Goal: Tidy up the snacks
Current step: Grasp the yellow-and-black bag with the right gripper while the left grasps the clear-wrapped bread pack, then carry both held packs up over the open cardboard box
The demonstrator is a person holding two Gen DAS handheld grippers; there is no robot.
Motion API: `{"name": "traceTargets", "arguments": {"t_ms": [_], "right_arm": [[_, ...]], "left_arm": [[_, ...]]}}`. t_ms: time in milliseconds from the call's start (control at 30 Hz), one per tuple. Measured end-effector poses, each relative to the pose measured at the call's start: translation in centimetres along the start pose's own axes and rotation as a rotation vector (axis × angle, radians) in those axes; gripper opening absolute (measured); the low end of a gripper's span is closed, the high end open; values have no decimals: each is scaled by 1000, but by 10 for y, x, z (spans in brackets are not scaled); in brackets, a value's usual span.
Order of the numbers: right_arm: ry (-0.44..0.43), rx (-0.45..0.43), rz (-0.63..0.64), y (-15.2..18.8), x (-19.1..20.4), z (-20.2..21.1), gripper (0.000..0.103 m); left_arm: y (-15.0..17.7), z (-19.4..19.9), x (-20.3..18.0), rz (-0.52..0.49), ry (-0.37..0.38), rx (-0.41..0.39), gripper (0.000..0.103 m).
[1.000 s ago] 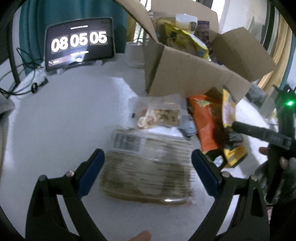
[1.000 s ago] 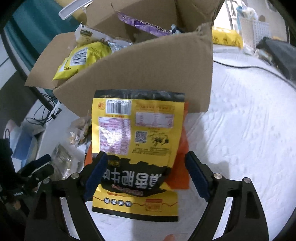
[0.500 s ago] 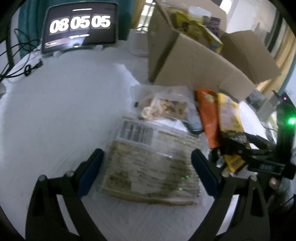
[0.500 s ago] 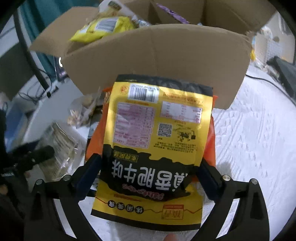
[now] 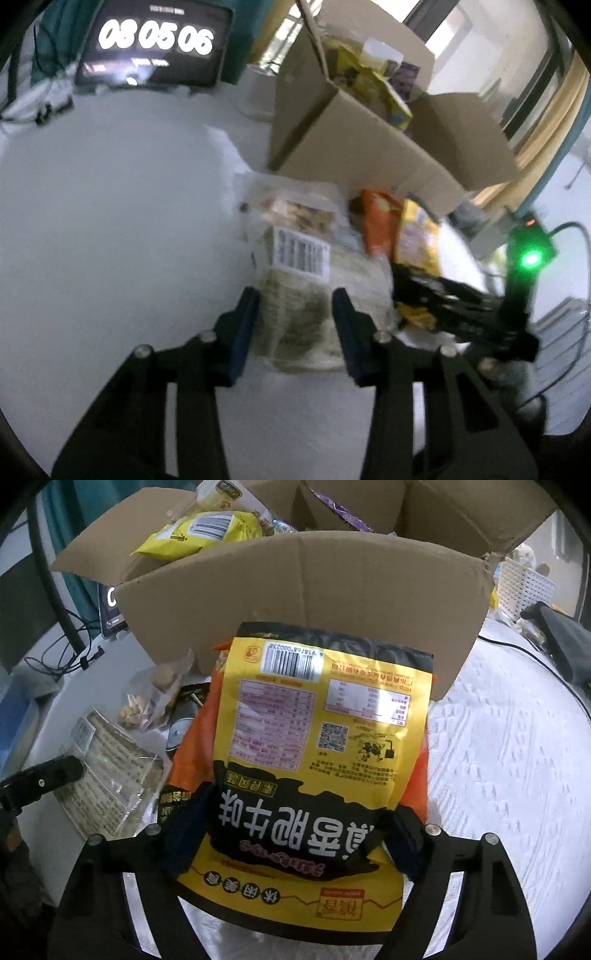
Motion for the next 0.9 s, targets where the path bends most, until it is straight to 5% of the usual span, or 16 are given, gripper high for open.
{"name": "traceTargets", "arguments": {"t_ms": [67,167,900], "right_arm": [[-11,-2,0,0,-1,1,82],[-21,-12,-19,5,-18,13,79],[-66,-74,-62,7,-38,50,74]], "left_arm": [[5,-4,-14,12,80,16,35],[7,-8,-23,-51,18,4,32],[-8,18,-49,-119,-3,-82,23]]}}
Point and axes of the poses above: each gripper's, at about its wrist camera, not at the fingertips, and z roughly against the way its jaws point, x to its left, y to its underside, the point moved 8 cm from there along -z, roughly the way its jaws point, and after that the axes turned 1 degree about -y, right-handed, at the moved point
